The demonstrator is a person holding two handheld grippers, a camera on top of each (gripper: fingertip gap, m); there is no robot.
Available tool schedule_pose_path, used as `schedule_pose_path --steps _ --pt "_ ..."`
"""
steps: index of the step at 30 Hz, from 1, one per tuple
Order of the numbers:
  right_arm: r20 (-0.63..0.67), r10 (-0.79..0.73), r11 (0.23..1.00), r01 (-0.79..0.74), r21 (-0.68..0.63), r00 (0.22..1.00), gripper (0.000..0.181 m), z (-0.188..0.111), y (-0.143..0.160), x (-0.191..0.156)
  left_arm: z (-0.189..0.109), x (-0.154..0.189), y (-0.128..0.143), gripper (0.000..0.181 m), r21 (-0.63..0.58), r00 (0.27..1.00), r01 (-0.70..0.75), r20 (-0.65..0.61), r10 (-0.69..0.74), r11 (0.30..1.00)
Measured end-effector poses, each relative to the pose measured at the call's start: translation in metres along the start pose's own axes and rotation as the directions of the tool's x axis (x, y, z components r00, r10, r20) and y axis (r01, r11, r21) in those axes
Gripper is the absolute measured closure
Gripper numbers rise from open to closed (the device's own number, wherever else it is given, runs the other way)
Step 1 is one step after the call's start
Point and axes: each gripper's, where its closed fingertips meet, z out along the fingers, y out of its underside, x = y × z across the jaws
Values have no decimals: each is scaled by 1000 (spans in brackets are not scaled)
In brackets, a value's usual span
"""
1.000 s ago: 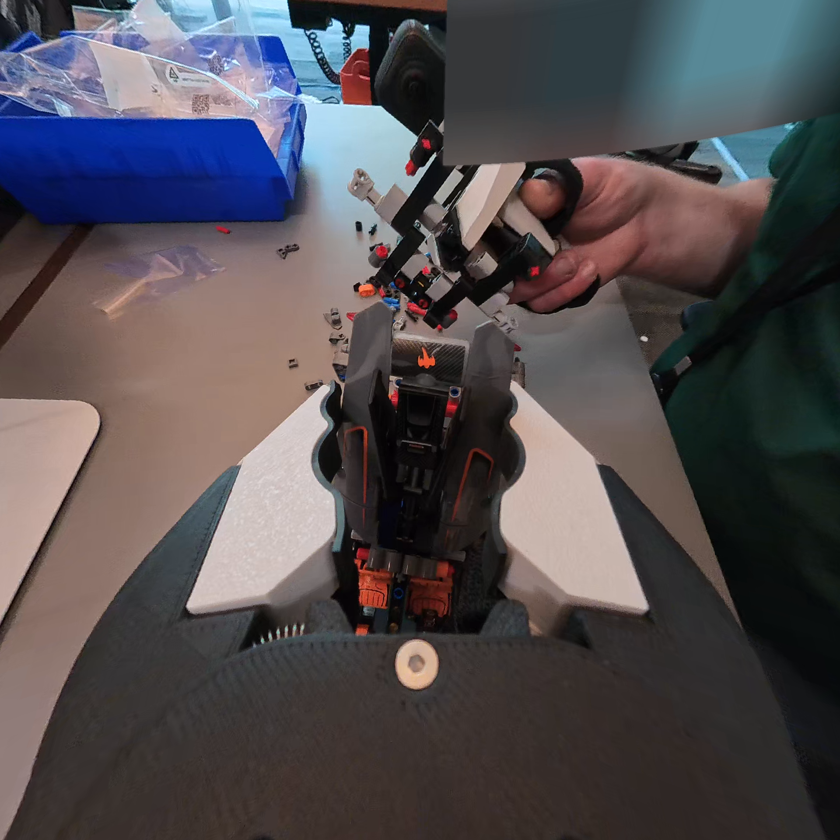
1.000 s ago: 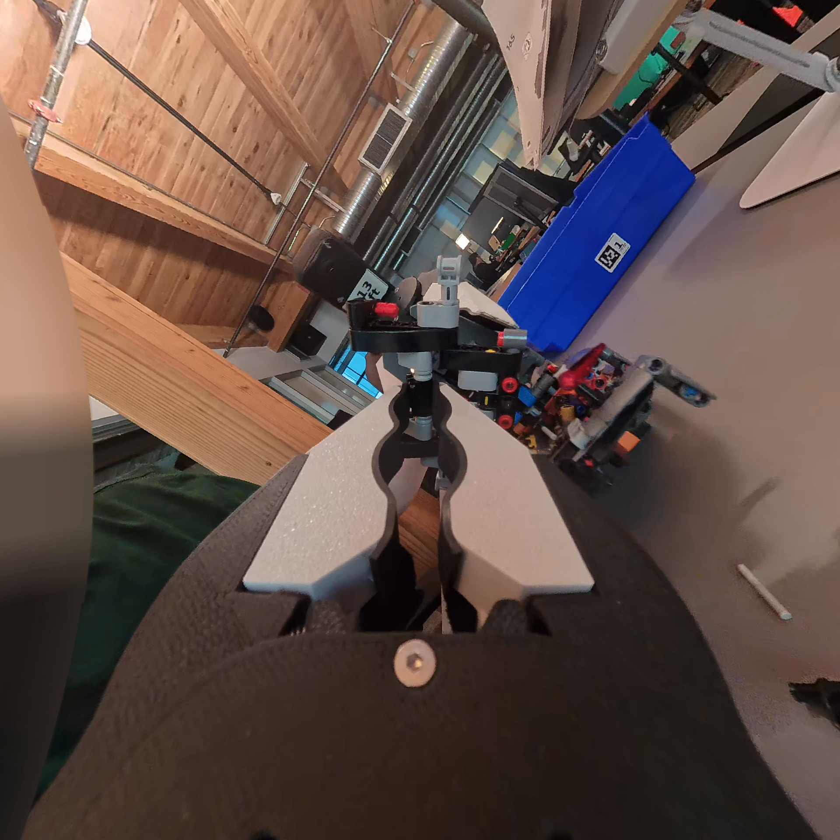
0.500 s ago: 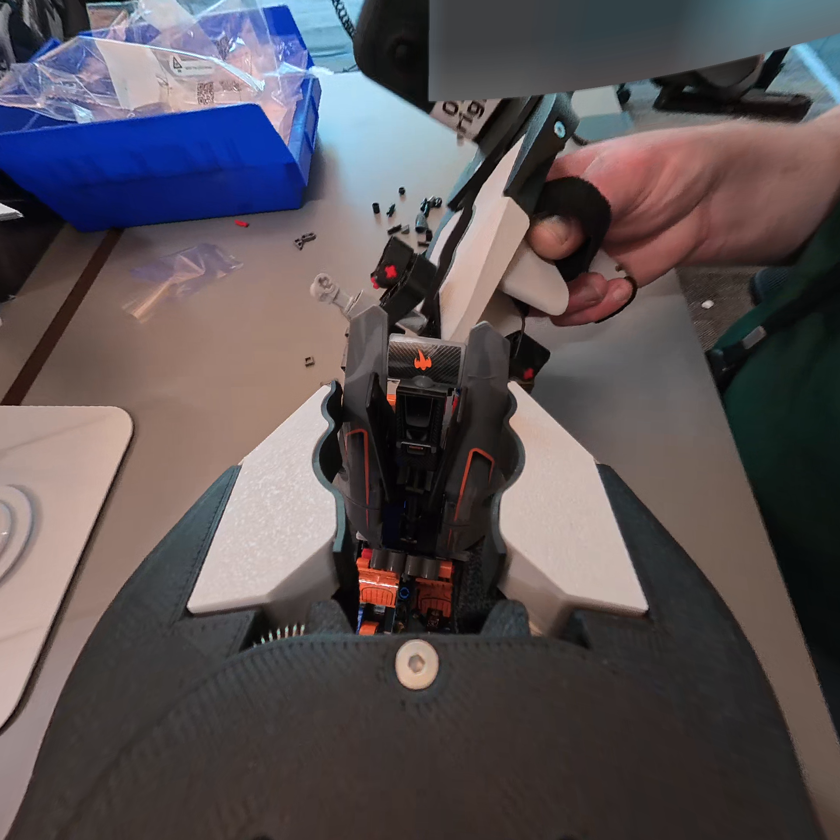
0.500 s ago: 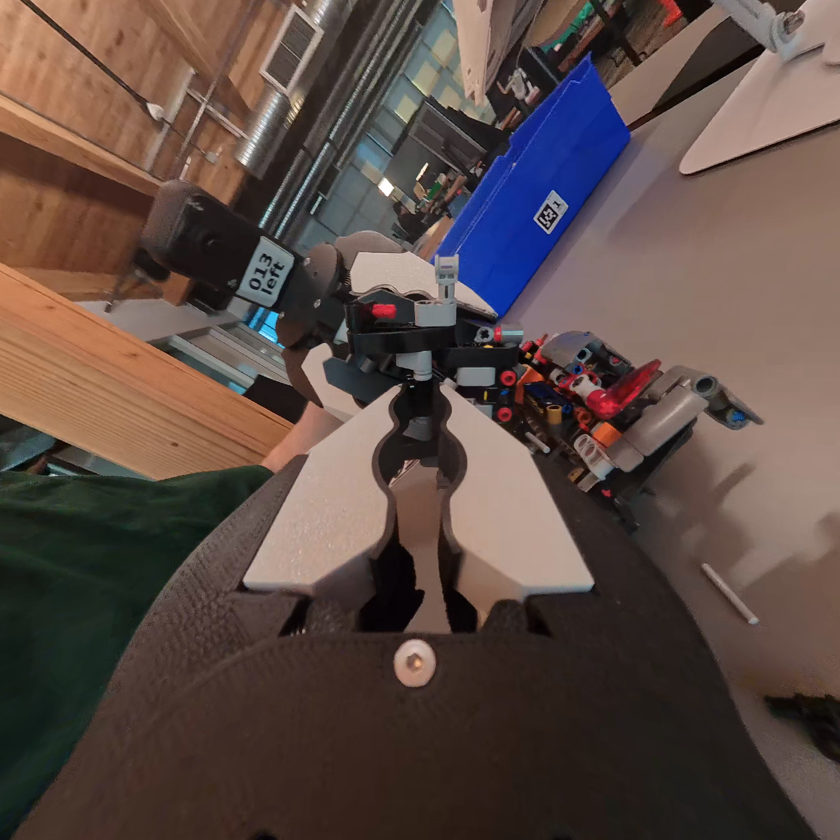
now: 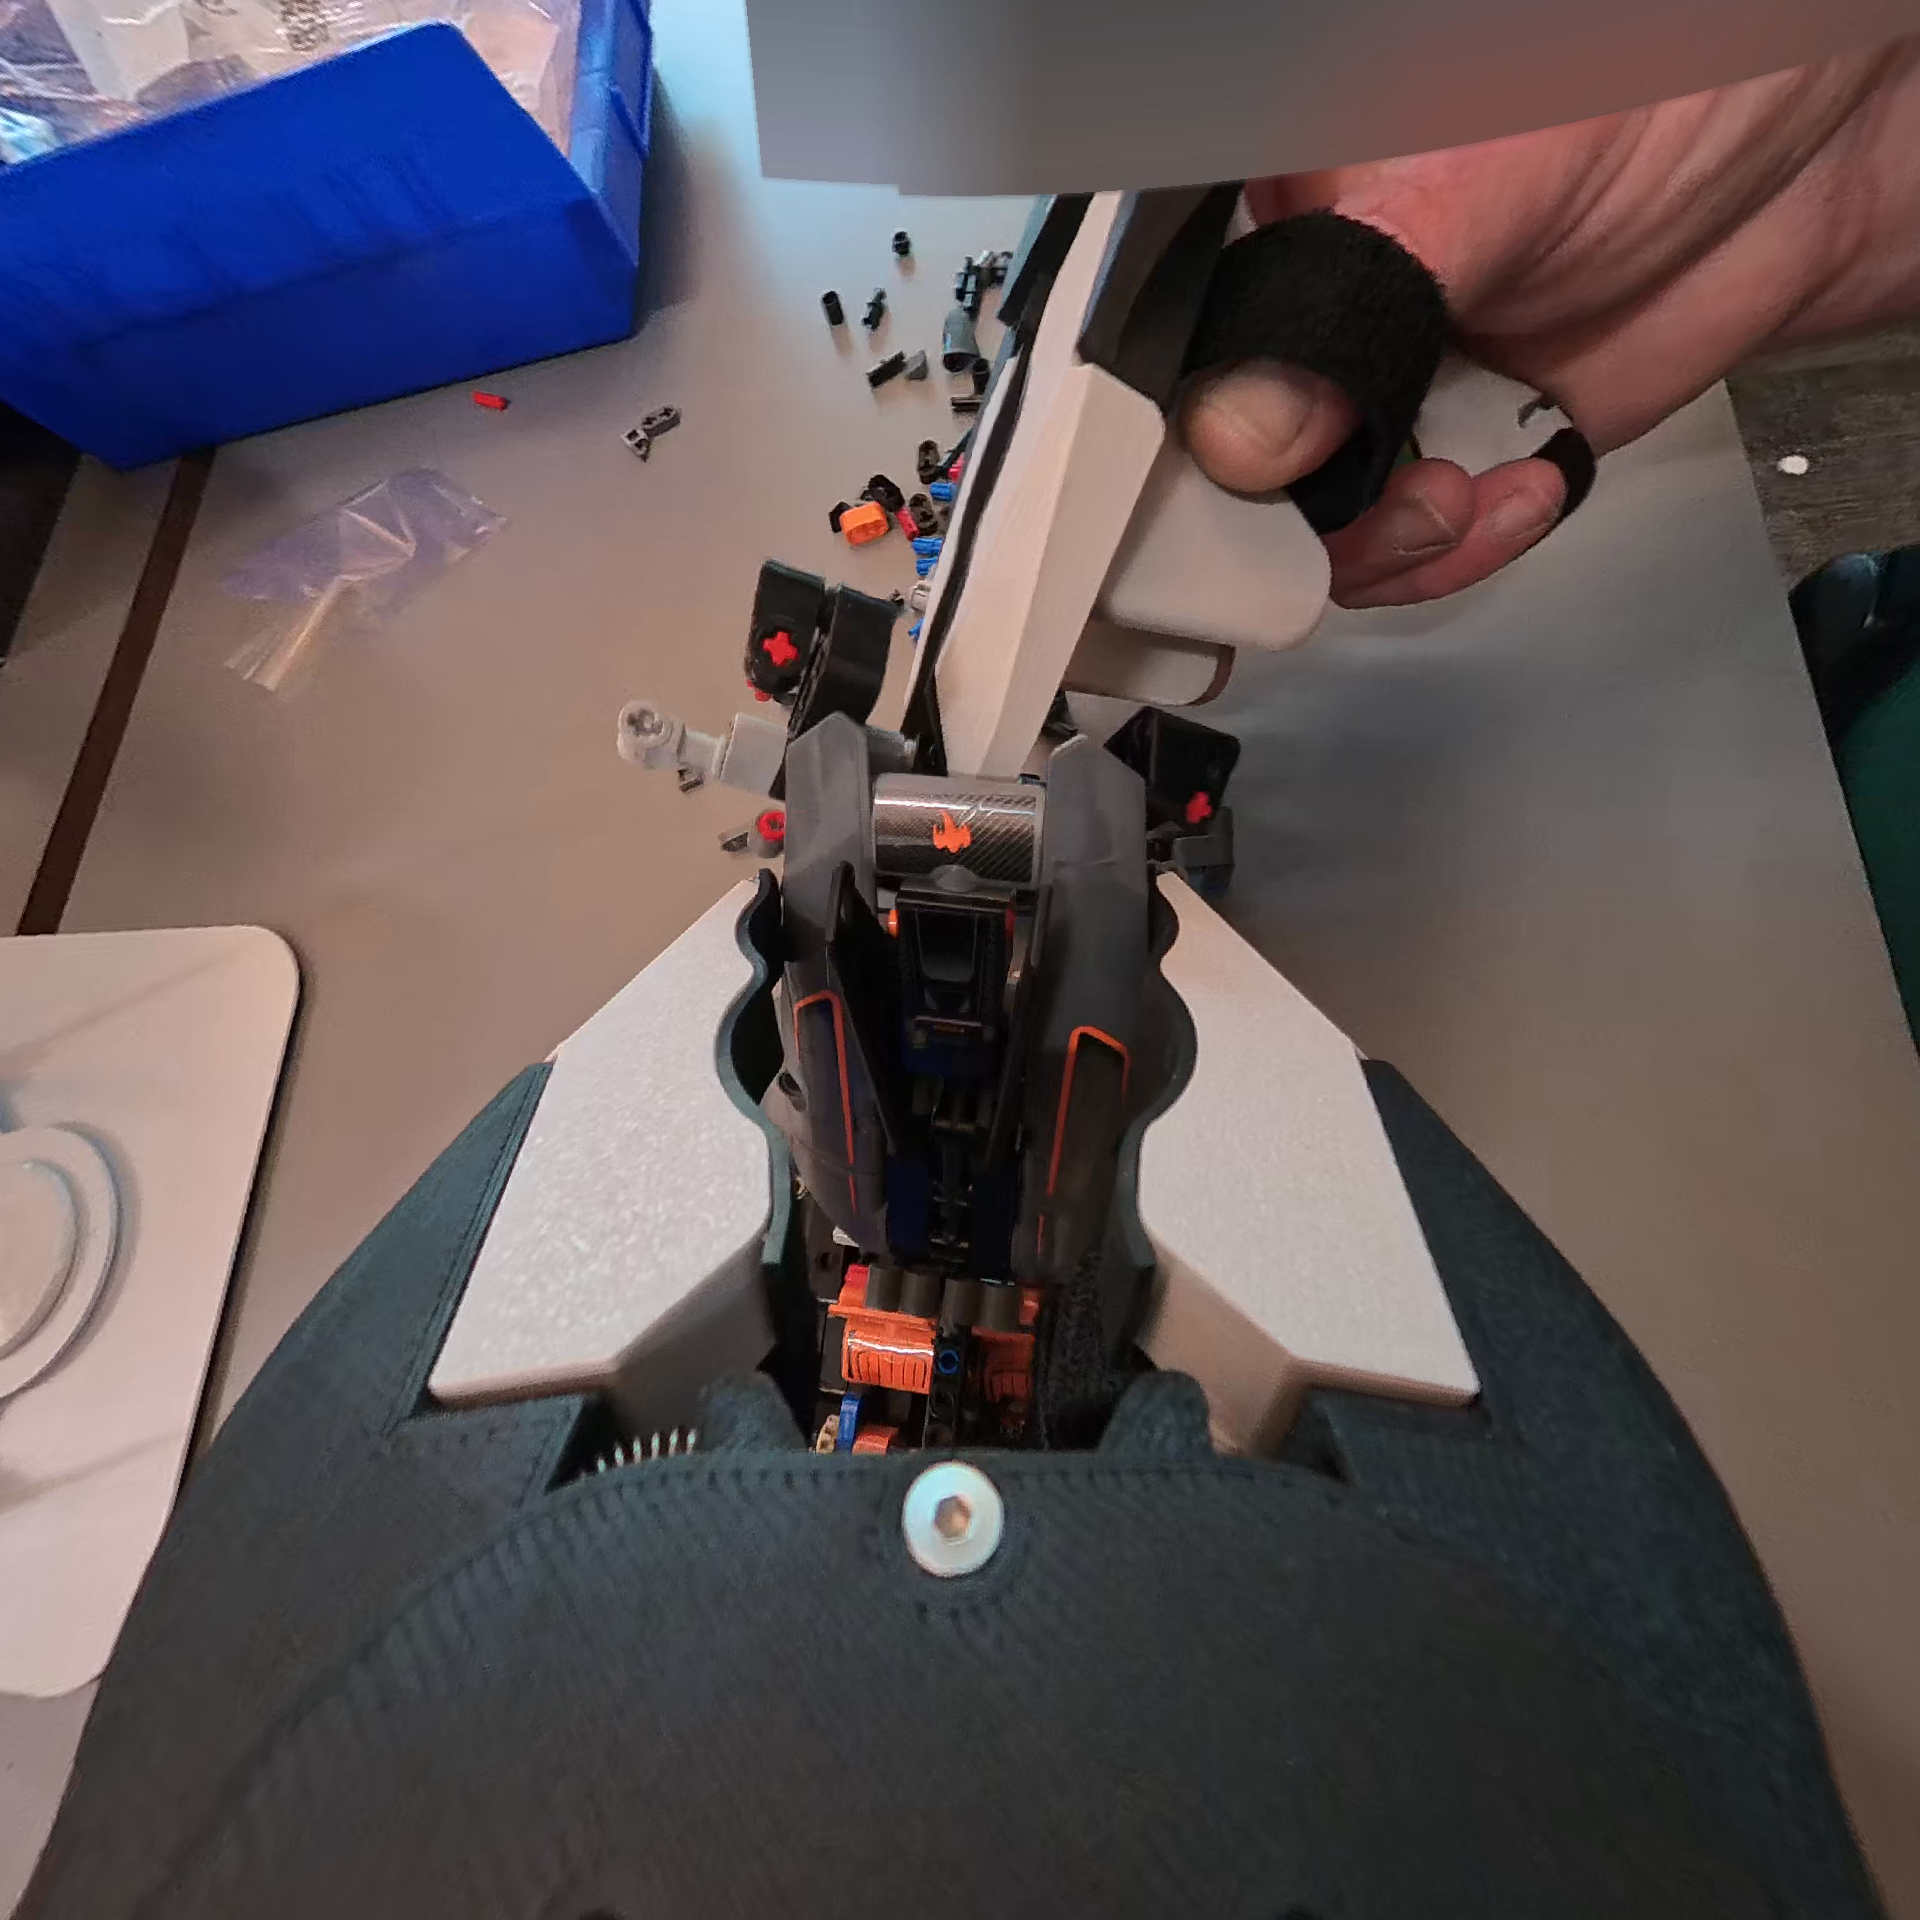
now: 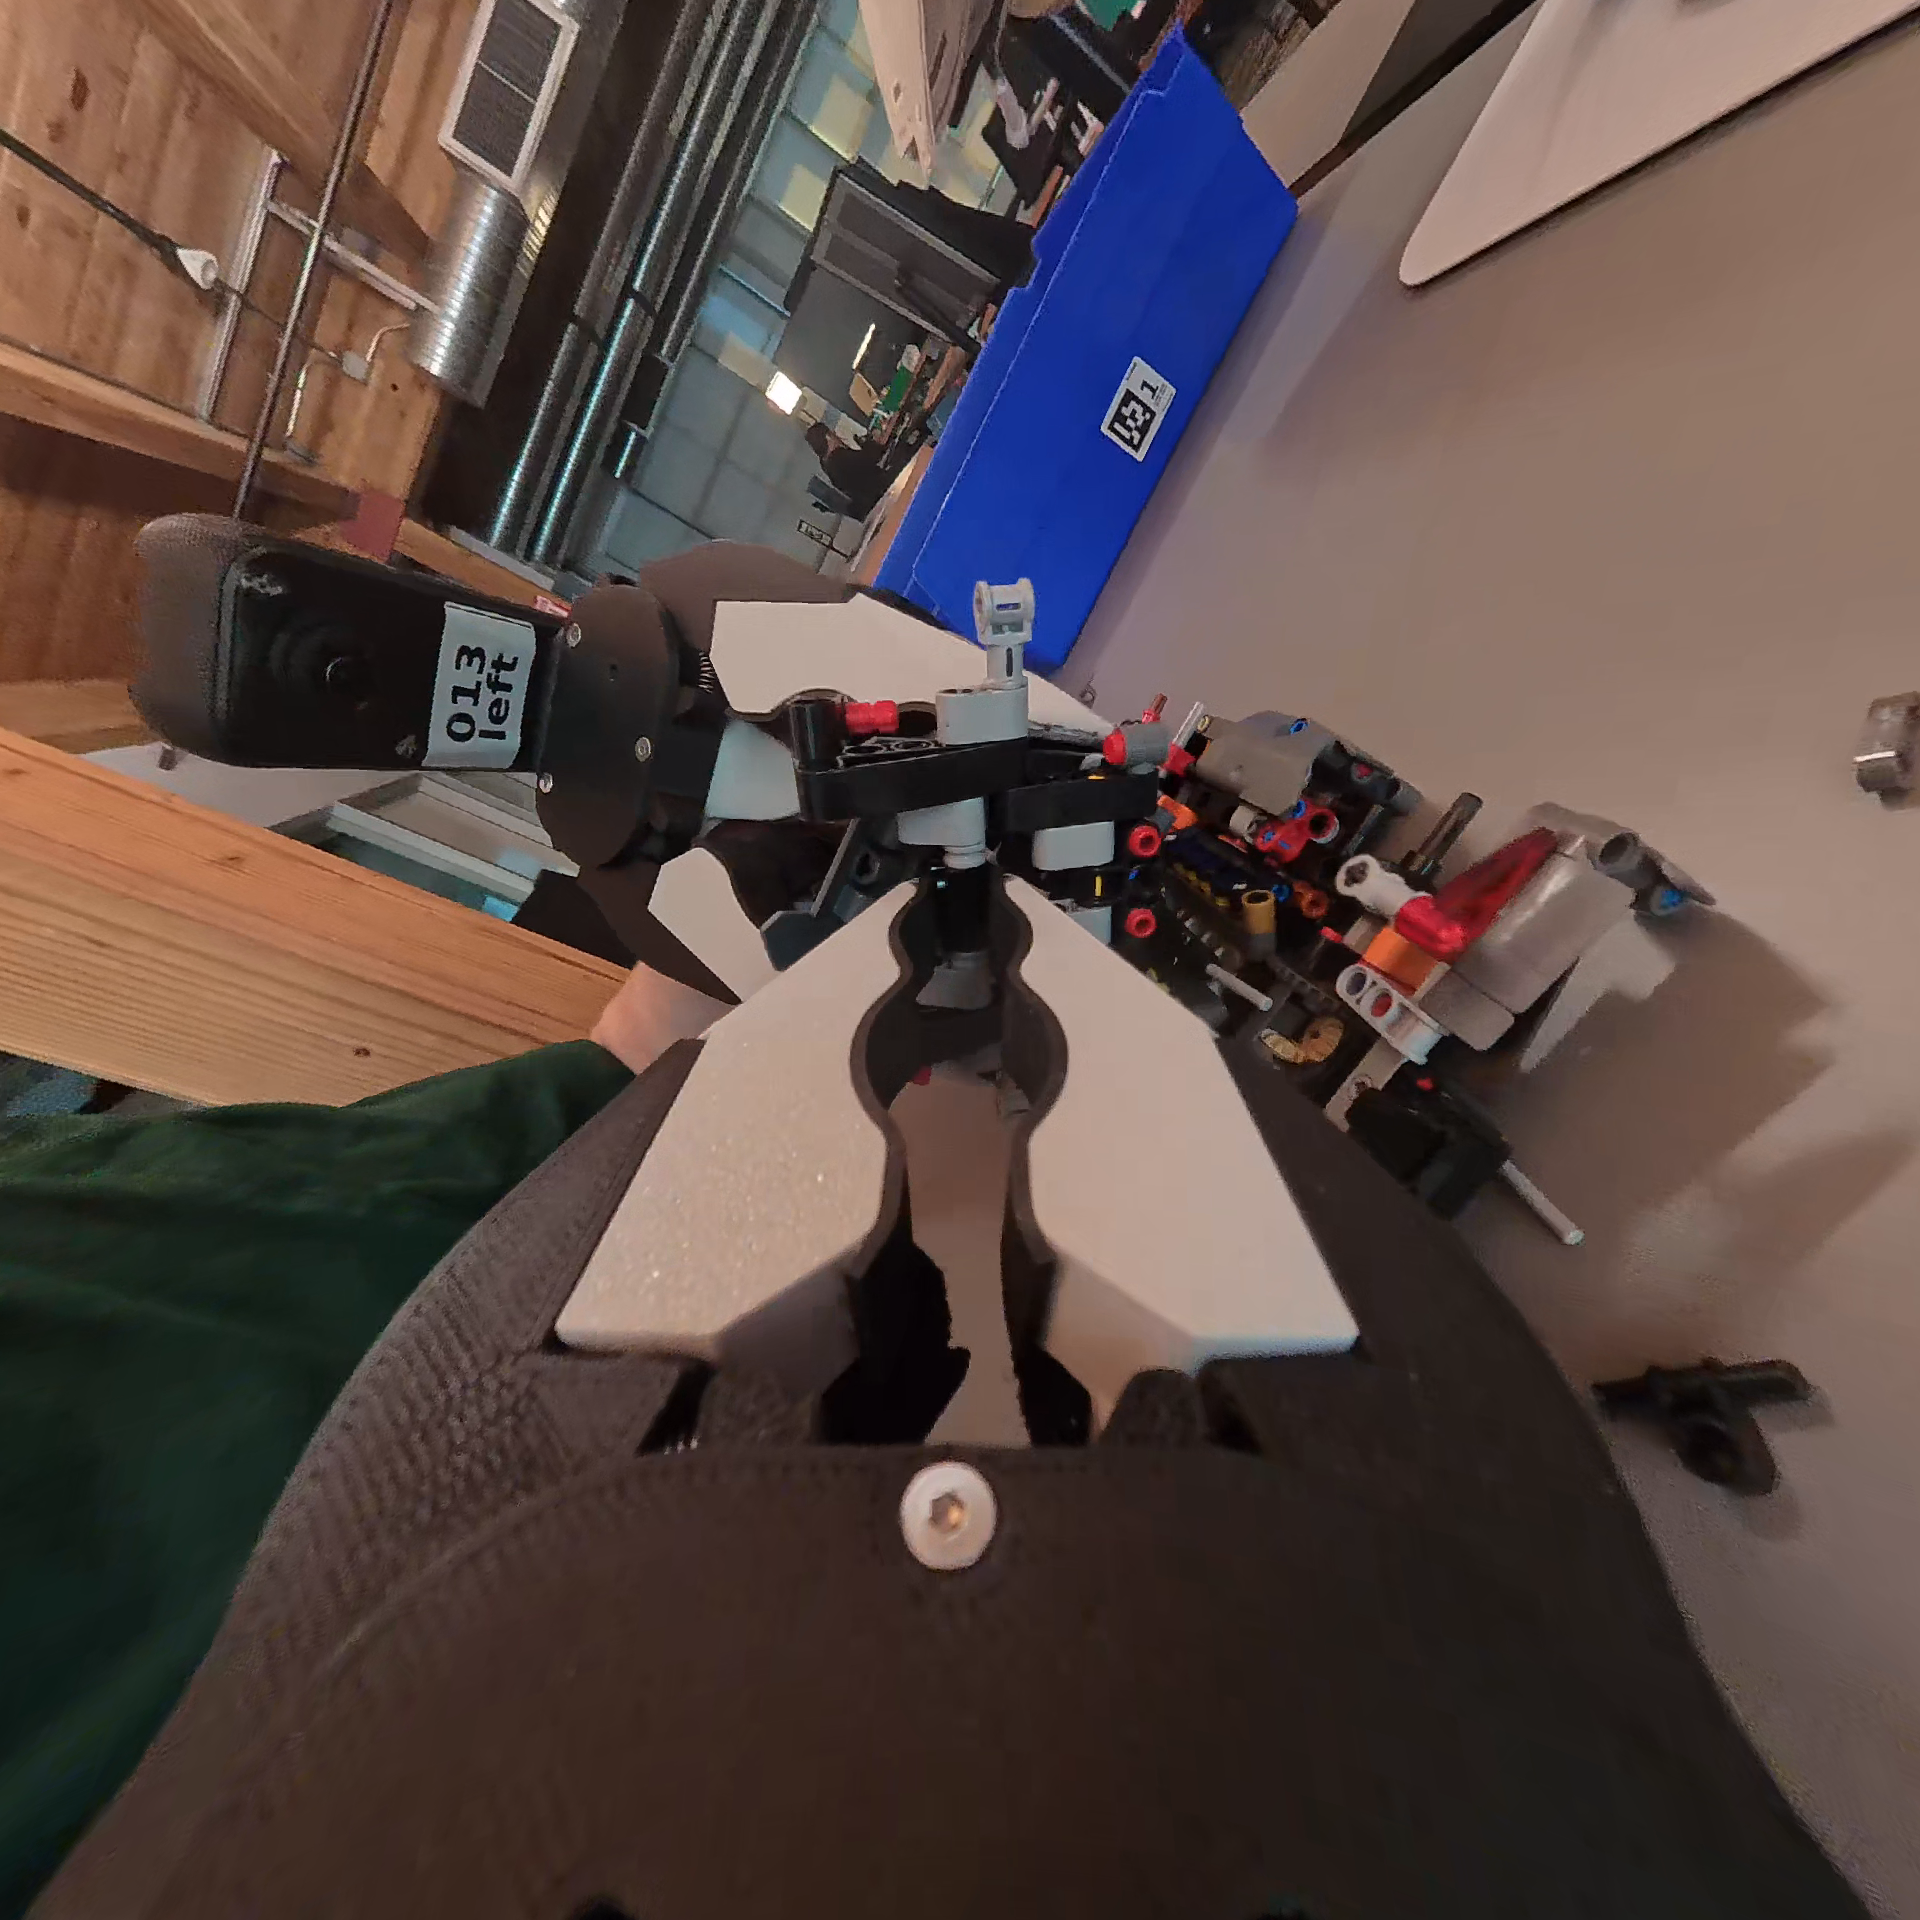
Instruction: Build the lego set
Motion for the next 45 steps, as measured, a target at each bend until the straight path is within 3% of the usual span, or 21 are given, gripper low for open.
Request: schedule_pose_path --steps 7,11,21,33,43,45 --pt "36 71 997 -71 7 997 175 3 4 0 -11 4 -6 112 88 997 40 -64 -35 995" --pt "36 89 996 -89 2 995 175 6 7 3 -21 3 -8 121 128 999 23 -46 -17 992" --pt "63 128 991 -129 23 990 175 10 6 5 -23 1 -7 129 128 998 -18 -50 24 992" --pt "241 199 971 -224 80 950 173 6 -3 -7 -27 0 -8 132 145 997 -21 -67 31 989" --pt "247 161 980 -185 78 956 174 4 0 -7 -26 1 -9 133 135 996 -36 -73 46 990" --pt "275 163 978 -191 81 948 167 2 -1 -10 -27 1 -9 133 137 996 -33 -74 43 990"
